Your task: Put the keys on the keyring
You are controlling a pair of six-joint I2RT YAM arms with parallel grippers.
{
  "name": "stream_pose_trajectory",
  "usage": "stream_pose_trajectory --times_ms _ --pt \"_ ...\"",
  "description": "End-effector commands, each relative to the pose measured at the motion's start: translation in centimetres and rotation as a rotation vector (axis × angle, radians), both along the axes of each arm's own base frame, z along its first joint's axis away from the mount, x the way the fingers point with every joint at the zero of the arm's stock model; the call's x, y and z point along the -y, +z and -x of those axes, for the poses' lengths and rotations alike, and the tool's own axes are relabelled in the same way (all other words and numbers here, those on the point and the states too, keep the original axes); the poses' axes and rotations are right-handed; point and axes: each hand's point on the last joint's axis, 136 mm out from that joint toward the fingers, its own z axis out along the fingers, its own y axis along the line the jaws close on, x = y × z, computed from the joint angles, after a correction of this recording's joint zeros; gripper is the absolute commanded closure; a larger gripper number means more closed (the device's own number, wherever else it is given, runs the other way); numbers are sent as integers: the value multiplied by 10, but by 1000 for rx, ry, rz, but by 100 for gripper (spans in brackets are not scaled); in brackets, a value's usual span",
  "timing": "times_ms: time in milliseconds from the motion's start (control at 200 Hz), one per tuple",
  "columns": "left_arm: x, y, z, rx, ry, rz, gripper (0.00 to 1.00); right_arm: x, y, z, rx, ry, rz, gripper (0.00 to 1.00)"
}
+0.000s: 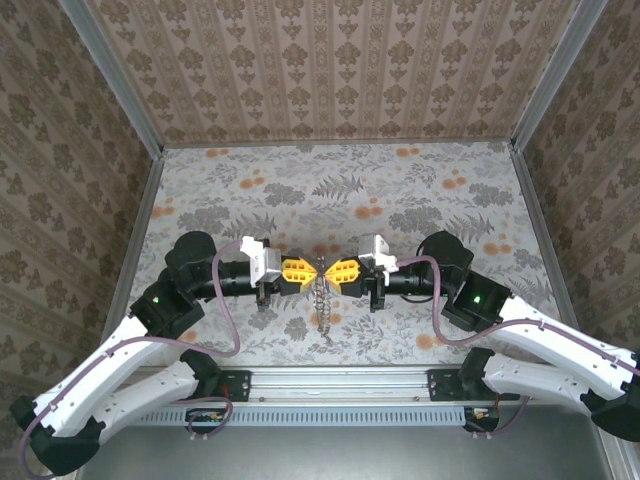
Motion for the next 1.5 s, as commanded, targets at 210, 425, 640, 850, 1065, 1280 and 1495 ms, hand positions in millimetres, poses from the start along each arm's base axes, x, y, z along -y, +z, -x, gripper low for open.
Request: stream_pose_trajectory --times_ms 210,425,640,850,1065,1280,1495 --pt "-4 23 10 69 -31 48 100 9 23 -3 24 -36 -66 100" --pt "-4 23 11 67 -35 51 100 6 20 -2 14 -20 -62 100" --pt "-3 23 10 65 -31 53 100 2 19 1 6 16 -62 100" --pt "-4 24 10 66 -33 56 100 -1 17 3 -2 37 -57 100" --pt "-4 24 10 68 -30 55 100 4 18 3 8 14 -61 100" --pt "-6 24 11 71 -27 57 100 8 14 3 9 -2 -47 100" --pt "-4 25 10 68 -32 57 100 4 14 3 2 15 -52 100"
